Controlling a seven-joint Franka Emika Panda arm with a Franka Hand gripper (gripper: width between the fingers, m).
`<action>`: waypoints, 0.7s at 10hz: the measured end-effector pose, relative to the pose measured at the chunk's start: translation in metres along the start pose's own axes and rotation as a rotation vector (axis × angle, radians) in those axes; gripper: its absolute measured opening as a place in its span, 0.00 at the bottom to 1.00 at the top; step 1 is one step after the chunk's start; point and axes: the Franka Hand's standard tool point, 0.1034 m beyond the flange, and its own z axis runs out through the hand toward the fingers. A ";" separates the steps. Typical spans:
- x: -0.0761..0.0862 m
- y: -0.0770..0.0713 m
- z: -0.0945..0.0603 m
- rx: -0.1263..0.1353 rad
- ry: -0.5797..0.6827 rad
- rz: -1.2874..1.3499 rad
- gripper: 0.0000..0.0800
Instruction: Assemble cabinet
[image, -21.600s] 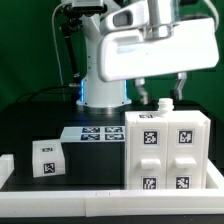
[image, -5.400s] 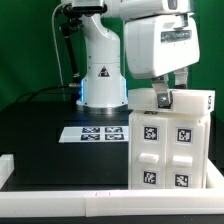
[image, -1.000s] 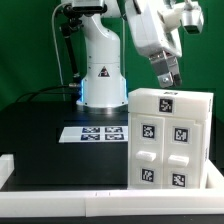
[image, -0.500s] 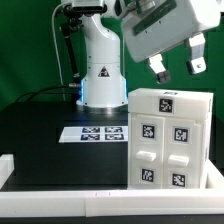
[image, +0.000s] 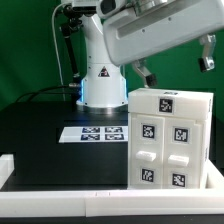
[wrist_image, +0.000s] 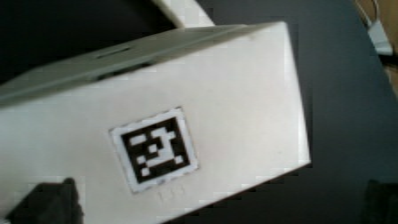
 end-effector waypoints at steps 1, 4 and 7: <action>0.000 -0.001 -0.001 -0.017 -0.002 -0.139 1.00; -0.005 -0.001 0.001 -0.054 -0.048 -0.516 1.00; -0.004 0.000 0.001 -0.051 -0.051 -0.708 1.00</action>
Offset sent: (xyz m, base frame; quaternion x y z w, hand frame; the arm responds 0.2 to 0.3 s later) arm -0.0039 0.0100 -0.0024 -0.0275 -0.0812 -0.3304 0.9400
